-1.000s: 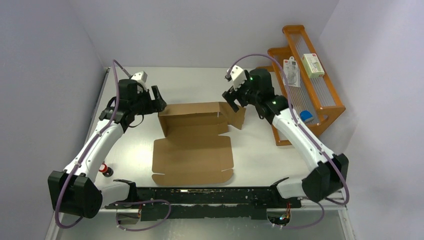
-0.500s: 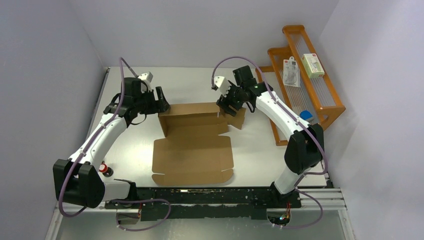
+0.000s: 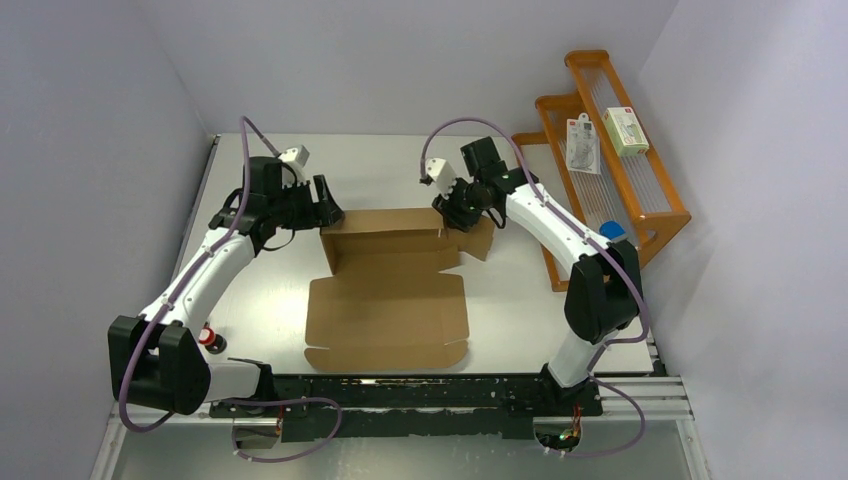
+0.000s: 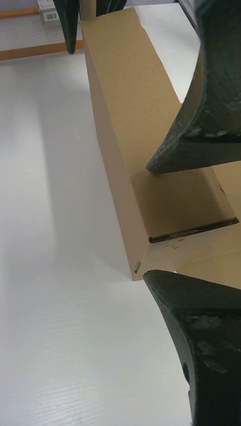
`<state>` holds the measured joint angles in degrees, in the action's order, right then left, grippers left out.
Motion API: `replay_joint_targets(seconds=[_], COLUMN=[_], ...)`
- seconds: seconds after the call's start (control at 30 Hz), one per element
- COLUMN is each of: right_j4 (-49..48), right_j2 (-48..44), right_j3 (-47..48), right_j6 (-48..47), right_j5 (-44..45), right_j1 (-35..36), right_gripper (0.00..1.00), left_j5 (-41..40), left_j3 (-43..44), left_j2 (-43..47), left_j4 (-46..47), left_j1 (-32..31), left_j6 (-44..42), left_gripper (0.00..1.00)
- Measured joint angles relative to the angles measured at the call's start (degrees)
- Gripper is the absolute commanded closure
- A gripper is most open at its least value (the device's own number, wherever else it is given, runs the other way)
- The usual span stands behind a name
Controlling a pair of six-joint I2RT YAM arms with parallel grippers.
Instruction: Fold the paper box
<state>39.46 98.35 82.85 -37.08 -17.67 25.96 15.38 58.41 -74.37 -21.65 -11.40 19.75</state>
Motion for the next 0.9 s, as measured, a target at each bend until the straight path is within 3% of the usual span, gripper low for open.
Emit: replay_joint_targets(seconds=[0.43,0.7,0.9], right_j4=[-0.63,-1.44,-2.78], right_j2=[-0.24,-0.57,-0.66], right_j3=[-1.01,-0.98,-1.01], right_j6=[10.08,18.93,24.59], right_j5=[2.64,5.66,6.78], right_j1=[2.29,3.39,3.61], right_gripper=[0.83,0.88,0.88], left_j5=[1.81,2.05,1.84], left_j3=[-1.16,-1.66,-2.03], left_j2=[0.0,0.17,0.98], left_j4=[2.25,3.52,3.52], left_j1=[0.0,0.09,0.17], left_j6=[0.5,0.68,0.85], left_gripper=[0.31,0.37,0.37])
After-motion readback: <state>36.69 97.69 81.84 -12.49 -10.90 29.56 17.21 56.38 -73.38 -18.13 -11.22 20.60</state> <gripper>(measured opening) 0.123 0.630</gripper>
